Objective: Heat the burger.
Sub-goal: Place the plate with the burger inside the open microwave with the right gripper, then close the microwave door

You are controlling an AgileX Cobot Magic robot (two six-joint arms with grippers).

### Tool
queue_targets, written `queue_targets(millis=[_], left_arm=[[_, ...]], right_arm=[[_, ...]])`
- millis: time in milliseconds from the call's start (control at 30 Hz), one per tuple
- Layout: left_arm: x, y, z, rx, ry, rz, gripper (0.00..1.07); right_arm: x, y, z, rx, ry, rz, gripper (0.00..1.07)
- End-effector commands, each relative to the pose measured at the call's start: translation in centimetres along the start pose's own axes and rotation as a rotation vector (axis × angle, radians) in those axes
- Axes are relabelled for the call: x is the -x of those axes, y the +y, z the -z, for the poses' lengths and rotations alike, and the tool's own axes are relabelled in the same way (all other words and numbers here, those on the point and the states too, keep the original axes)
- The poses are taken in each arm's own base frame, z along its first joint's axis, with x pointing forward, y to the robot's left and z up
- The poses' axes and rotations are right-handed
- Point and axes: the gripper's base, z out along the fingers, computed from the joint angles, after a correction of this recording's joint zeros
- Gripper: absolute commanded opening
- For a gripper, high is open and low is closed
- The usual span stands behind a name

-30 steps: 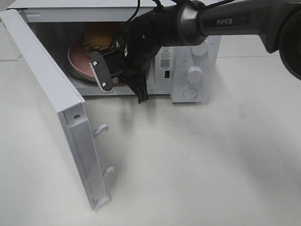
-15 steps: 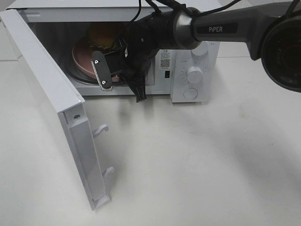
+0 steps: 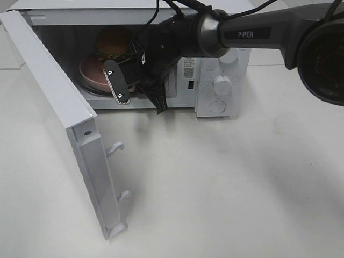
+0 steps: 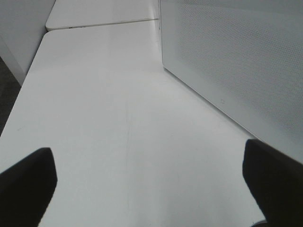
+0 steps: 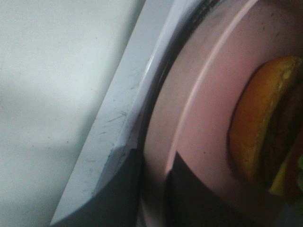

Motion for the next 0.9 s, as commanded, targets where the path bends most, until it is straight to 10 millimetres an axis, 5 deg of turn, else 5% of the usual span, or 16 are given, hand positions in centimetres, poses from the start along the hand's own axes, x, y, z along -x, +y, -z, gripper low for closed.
queue_targets(millis=[33, 233, 500, 900], left_arm=[[-0.2, -0.1, 0.3, -0.001, -0.019, 0.003, 1.00], [-0.2, -0.1, 0.3, -0.001, -0.019, 0.003, 1.00], [-0.2, -0.1, 0.3, -0.001, -0.019, 0.003, 1.00], [-0.2, -0.1, 0.3, -0.001, -0.019, 0.003, 1.00]], right_arm=[[0.0, -1.1, 0.7, -0.061, -0.005, -0.008, 0.25], [0.0, -0.9, 0.7, -0.034, -0.001, -0.060, 0.46], [-0.1, -0.5, 1.0, -0.003, 0.005, -0.079, 0.52], [-0.1, 1.1, 3.4, -0.083, -0.038, -0.085, 0.80]])
